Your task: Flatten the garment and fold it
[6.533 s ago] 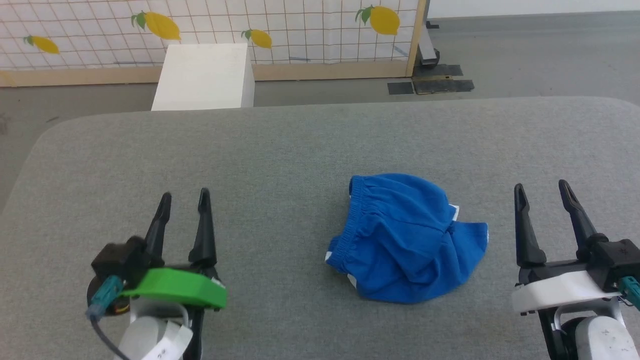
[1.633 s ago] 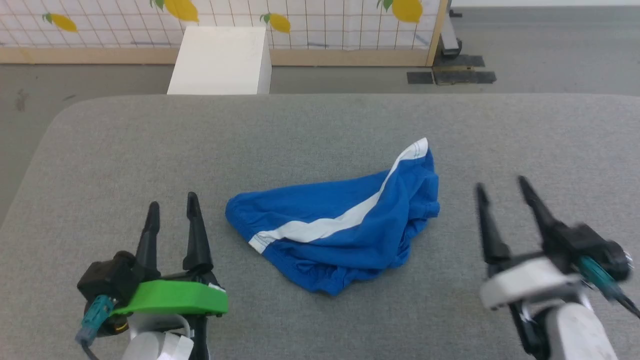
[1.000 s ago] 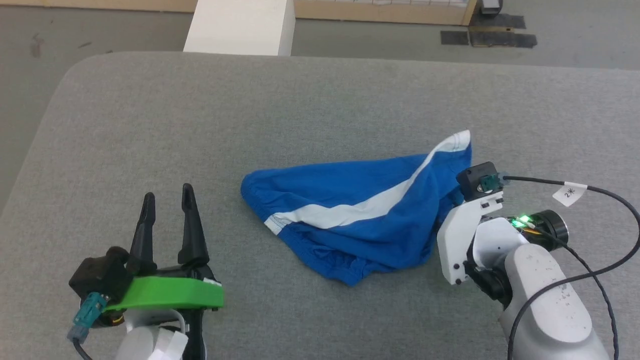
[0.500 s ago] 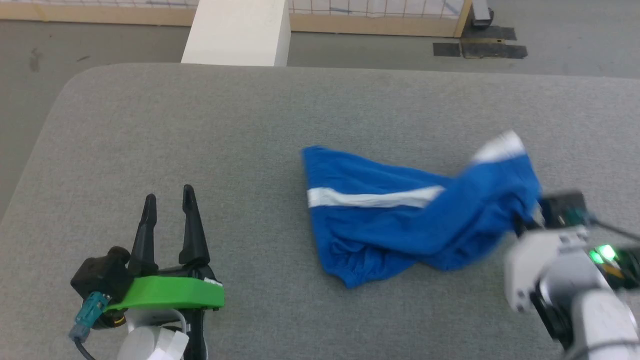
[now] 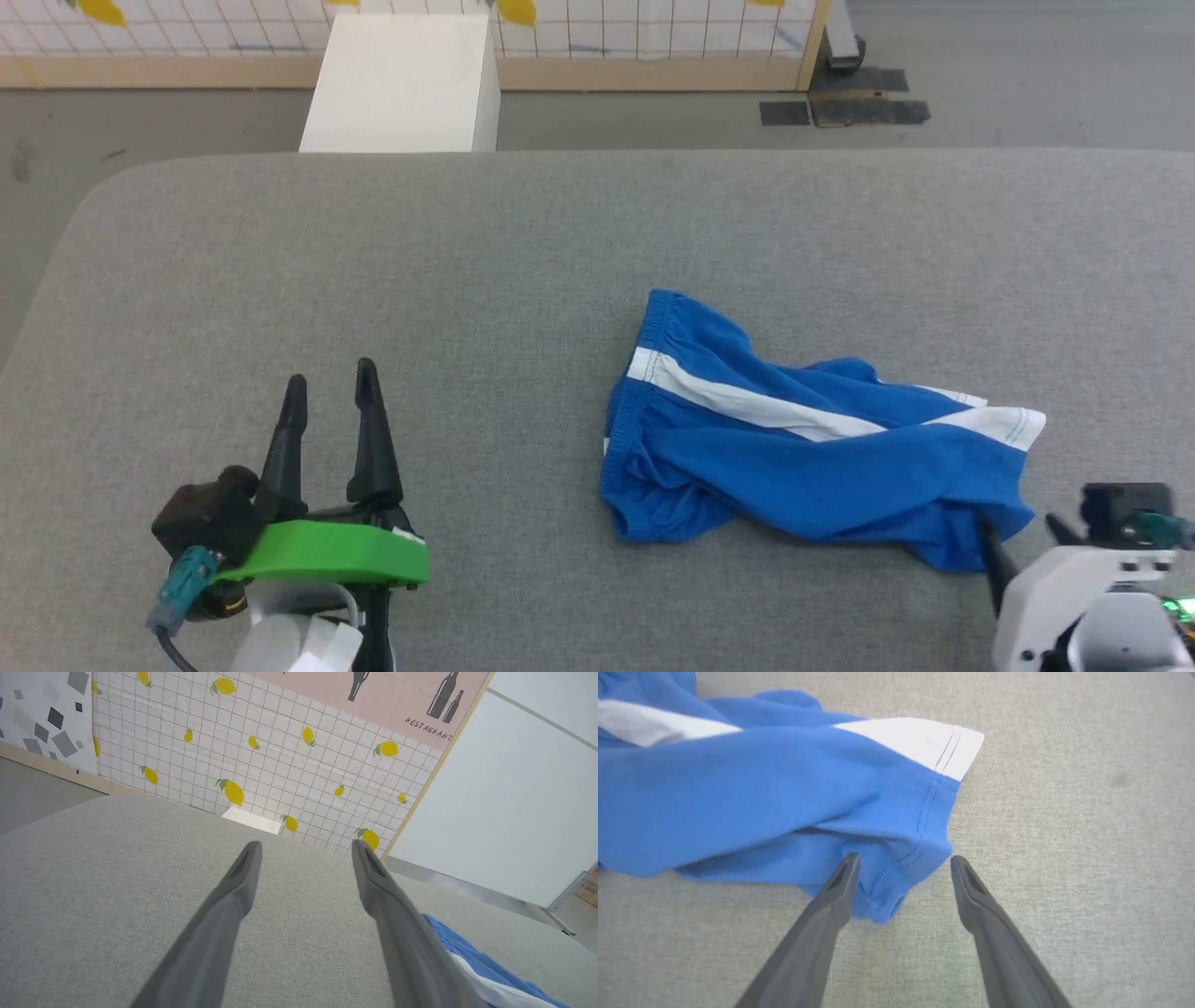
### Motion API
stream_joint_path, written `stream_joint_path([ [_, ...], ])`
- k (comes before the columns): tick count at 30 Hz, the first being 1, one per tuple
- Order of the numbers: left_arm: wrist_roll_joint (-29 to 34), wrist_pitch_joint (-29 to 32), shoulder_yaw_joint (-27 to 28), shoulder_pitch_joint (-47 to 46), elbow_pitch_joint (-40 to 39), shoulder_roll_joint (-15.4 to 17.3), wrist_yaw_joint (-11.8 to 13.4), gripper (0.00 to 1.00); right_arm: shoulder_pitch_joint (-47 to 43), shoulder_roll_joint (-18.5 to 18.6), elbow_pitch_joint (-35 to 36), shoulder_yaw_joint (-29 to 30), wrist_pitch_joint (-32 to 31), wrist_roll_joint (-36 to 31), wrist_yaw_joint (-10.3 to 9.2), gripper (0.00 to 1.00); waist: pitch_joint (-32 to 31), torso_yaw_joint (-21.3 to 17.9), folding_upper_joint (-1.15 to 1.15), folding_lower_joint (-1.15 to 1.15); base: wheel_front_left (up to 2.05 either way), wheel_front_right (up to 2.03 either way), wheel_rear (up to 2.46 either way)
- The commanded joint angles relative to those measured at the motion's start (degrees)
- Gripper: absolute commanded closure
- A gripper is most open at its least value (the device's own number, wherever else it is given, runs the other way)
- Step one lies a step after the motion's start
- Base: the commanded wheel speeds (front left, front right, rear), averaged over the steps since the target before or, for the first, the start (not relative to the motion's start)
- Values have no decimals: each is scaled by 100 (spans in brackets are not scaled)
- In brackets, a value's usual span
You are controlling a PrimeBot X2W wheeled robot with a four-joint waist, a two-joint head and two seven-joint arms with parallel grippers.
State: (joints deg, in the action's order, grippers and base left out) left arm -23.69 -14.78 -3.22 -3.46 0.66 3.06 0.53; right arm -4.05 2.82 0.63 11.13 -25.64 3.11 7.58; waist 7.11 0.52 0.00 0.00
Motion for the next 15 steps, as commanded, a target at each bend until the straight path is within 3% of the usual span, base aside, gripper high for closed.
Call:
stream_joint_path([
  [1,10,-21,-35,31,35,-18,-20,0,2,6,41,60,240,32,-9,0,-80,-43,0,0,0,0,0],
  [9,-96,-22,-633,-200,474,-18,-32,0,-81,6,224,40,2106,-70,-9,0,-208,-136,0,0,0,0,0],
  [15,-254,343,-1495,-967,1296,-18,73,0,-74,6,99,-120,2739,-108,-9,0,-182,-231,0,0,0,0,0],
])
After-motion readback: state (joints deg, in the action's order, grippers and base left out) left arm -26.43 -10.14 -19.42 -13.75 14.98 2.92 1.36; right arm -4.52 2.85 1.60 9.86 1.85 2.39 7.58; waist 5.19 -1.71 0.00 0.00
